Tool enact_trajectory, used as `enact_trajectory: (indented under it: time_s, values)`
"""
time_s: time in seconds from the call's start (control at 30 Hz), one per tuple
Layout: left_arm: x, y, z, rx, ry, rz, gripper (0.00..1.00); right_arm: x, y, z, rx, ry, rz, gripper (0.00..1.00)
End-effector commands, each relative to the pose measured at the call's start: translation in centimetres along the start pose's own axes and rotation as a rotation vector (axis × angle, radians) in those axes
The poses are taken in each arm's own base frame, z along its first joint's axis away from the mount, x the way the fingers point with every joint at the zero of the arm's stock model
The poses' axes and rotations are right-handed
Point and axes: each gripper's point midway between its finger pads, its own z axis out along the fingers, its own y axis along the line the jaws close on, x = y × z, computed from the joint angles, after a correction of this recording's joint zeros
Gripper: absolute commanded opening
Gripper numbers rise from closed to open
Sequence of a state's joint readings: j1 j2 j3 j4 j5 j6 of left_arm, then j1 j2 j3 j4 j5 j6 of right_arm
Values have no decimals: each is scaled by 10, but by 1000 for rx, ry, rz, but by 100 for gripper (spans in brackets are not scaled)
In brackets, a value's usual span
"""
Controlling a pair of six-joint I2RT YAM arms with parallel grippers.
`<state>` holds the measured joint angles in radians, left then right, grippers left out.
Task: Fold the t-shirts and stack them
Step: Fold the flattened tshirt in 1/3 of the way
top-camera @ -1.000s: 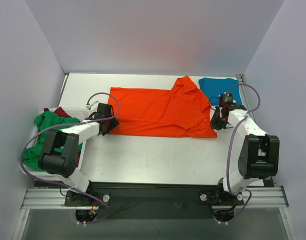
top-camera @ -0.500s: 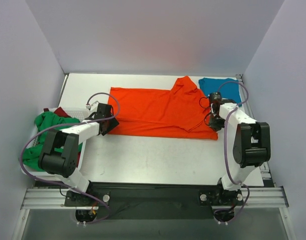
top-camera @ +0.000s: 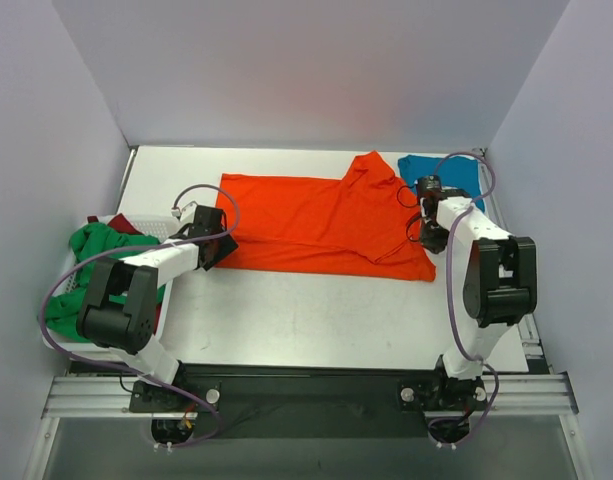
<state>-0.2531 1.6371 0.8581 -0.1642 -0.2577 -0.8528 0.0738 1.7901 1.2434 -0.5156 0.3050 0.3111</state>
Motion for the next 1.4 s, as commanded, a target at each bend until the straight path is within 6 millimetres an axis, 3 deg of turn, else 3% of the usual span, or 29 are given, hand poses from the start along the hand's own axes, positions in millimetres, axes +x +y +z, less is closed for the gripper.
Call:
enact_trajectory:
  time_s: [0.0, 0.17, 0.2, 0.27, 0.33, 0.47, 0.57, 0.77, 1.07, 1.37]
  values:
    - [9, 19, 9, -65, 32, 21, 66, 16, -11, 0, 63, 49, -40, 0]
    - [7, 13, 8, -40, 32, 18, 66, 0, -2, -17, 2, -7, -5, 16]
    - [6, 11, 7, -33, 32, 19, 66, -5, -1, -25, -14, -32, 13, 27]
    - [4, 6, 6, -16, 31, 18, 66, -14, 8, -39, -61, -67, 21, 34]
    - [2, 3, 4, -1, 28, 21, 67, -18, 19, -54, -124, -92, 45, 35]
    - [-7, -8, -3, 36, 13, 18, 68, -14, 62, -76, -296, -119, 63, 36]
    - [-12, -17, -8, 69, 7, 18, 69, -5, 88, -78, -409, -101, 118, 35]
    - [-20, -26, -15, 96, 1, 18, 69, 4, 115, -59, -485, -73, 179, 34]
    - [-18, -25, -16, 97, 8, 19, 69, 13, 125, -18, -501, 0, 256, 33]
    - [-17, -24, -15, 91, 8, 23, 69, 22, 132, -7, -534, 35, 291, 41]
